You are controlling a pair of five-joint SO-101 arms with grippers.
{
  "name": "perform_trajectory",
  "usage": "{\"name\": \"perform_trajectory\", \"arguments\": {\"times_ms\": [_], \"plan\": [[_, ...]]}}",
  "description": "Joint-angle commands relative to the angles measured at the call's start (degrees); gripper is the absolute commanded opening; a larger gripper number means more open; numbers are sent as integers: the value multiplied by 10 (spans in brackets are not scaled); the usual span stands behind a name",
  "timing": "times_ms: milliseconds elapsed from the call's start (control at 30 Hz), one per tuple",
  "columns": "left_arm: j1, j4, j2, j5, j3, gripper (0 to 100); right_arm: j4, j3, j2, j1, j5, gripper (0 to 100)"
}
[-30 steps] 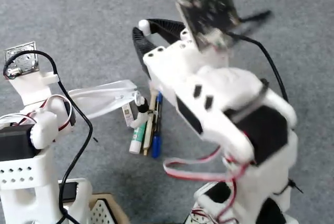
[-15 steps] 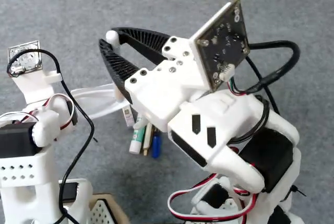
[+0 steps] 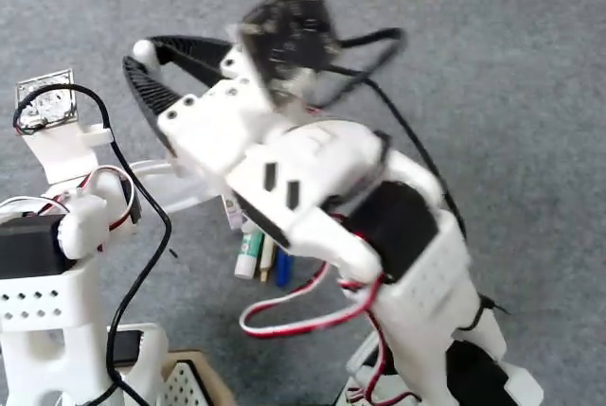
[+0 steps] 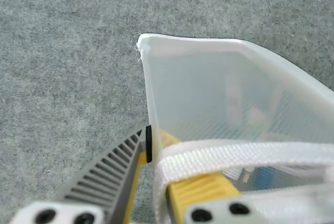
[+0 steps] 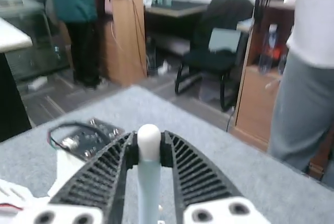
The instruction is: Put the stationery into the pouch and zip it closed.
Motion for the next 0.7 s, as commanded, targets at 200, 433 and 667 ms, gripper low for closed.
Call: {"name": "perform_trajectory", "arguments": {"times_ms": [200,433,667], "plan": [[6,-12,1,3,-2,28,-22,26,1,-4,-4,12],[5,-12,1,3,-7,28,-25,48,1,11,-1,12],[5,-12,1,3,-7,28,-25,95,0,31,-1,12]]}}
